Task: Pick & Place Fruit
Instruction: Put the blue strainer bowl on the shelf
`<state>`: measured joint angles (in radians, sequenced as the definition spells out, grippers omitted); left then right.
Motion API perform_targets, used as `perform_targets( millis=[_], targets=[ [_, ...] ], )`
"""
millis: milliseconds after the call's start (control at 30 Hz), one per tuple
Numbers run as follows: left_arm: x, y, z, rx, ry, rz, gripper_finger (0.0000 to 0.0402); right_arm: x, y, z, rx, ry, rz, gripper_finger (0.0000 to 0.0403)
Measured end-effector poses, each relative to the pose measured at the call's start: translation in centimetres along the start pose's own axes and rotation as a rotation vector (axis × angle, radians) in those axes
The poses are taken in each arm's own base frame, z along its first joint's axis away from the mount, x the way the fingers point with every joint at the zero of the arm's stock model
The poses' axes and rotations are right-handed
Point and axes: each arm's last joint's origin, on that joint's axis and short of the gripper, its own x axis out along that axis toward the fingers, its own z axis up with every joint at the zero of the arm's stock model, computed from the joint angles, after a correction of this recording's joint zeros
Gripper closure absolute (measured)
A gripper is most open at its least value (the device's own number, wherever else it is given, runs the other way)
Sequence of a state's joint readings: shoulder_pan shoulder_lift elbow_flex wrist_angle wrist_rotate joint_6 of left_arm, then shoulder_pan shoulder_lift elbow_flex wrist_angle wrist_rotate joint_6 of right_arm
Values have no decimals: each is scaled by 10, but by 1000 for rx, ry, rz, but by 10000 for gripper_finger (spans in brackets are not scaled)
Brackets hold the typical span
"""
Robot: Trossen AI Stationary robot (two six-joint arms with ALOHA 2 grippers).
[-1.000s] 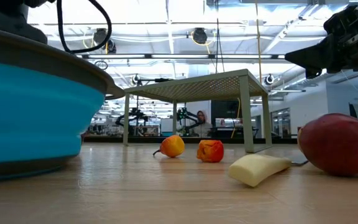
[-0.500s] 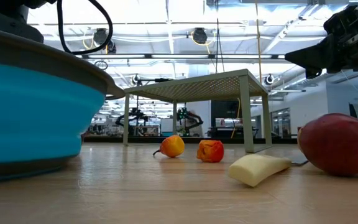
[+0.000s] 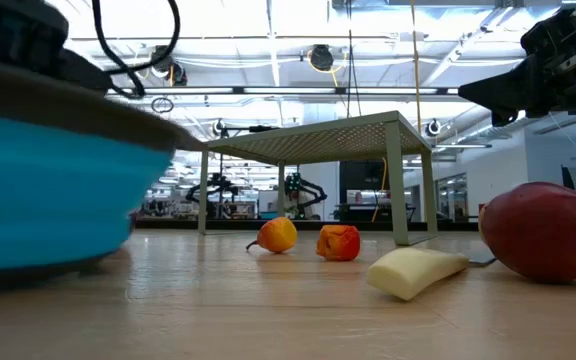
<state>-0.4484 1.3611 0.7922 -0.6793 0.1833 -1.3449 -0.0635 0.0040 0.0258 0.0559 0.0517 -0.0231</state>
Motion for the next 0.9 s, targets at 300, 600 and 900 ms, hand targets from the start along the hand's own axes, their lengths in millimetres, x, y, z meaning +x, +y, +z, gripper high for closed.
perform_targets(
  millis=[300, 600, 900],
  targets=[
    [-39, -4, -6, 24, -65, -241, 401, 0, 0, 0, 0, 0, 0, 403],
    [-70, -10, -11, 20, -103, -490, 402, 0, 0, 0, 0, 0, 0, 403],
    [-87, -19, -10, 33, -158, -662, 401, 0, 0, 0, 0, 0, 0, 403]
  ],
)
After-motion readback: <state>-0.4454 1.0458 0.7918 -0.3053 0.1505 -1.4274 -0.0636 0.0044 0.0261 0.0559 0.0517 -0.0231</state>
